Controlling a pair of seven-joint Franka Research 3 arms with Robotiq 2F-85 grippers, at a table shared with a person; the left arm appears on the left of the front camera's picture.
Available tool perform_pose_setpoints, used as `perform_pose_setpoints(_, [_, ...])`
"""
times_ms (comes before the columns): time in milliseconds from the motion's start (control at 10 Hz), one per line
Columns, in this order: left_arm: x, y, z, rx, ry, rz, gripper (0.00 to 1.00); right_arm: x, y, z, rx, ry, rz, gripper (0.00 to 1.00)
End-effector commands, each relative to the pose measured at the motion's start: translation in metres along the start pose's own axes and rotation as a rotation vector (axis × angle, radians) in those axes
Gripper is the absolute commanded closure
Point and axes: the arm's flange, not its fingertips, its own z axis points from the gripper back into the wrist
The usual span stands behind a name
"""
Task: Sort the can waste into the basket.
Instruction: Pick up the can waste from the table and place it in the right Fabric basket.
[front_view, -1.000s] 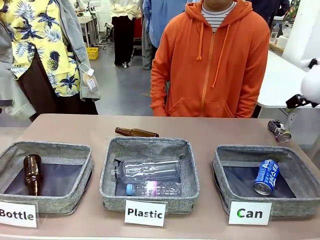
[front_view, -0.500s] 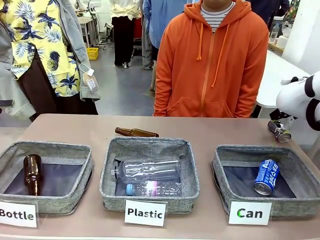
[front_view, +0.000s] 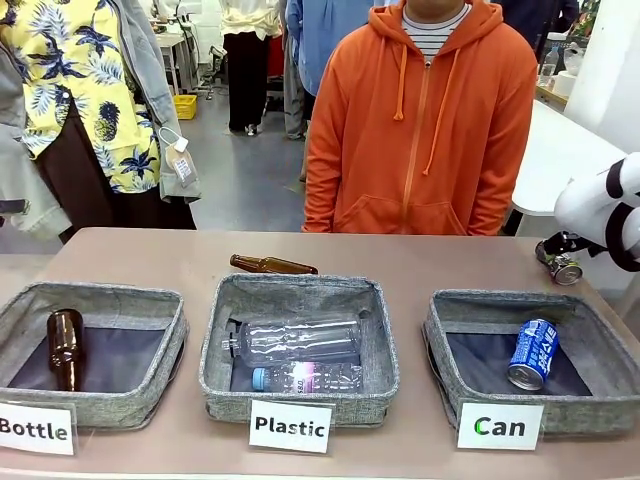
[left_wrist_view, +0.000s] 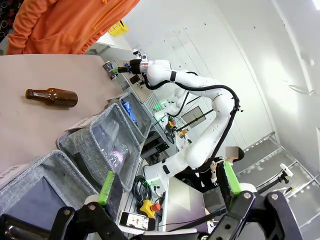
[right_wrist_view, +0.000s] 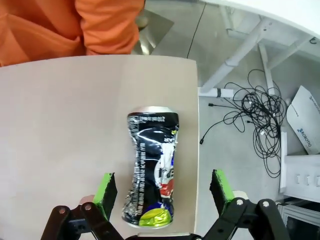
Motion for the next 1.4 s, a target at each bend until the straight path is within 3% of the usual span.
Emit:
perform_pose_setpoints(0, [-0.0007, -0.0028, -0.0018, 0.008, 0.000, 0.004, 0.00, 0.0072, -0.0073, -0.0075, 0.022, 0.008, 0.013, 0.00])
perform_pose_setpoints(300, [-0.0007, -0.0028, -0.0018, 0.008, 0.000, 0.004, 0.00, 0.0055, -0.0089, -0.0124, 0.030, 0.037, 0.000, 0.00])
perform_pose_setpoints(400, [-0.0007, -0.0028, -0.0018, 0.008, 0.000, 0.004, 0.00, 0.0039, -0.0089, -0.0143, 0.031, 0.053, 0.010, 0.53])
perform_pose_setpoints(500, [-0.0007, -0.0028, -0.0018, 0.008, 0.000, 0.004, 0.00, 0.0033, -0.0086, -0.0148, 0.037, 0.065, 0.016, 0.60])
perform_pose_setpoints(600, [-0.0007, -0.0028, -0.0018, 0.008, 0.000, 0.004, 0.00, 0.0031, -0.0082, -0.0142, 0.039, 0.071, 0.020, 0.60])
perform_pose_setpoints(700, [-0.0007, -0.0028, -0.0018, 0.008, 0.000, 0.004, 0.00, 0.0036, -0.0080, -0.0139, 0.046, 0.072, 0.021, 1.00])
perform_pose_setpoints(800, [-0.0007, -0.0028, -0.0018, 0.008, 0.000, 0.004, 0.00, 0.0033, -0.0080, -0.0142, 0.047, 0.075, 0.023, 0.75])
perform_pose_setpoints(900, [-0.0007, -0.0028, -0.0018, 0.008, 0.000, 0.004, 0.00, 0.0032, -0.0083, -0.0146, 0.049, 0.079, 0.023, 1.00])
perform_pose_setpoints(1300, [-0.0007, -0.0028, -0.0018, 0.008, 0.000, 0.004, 0.00, 0.0027, -0.0068, -0.0088, 0.056, 0.080, 0.031, 1.00])
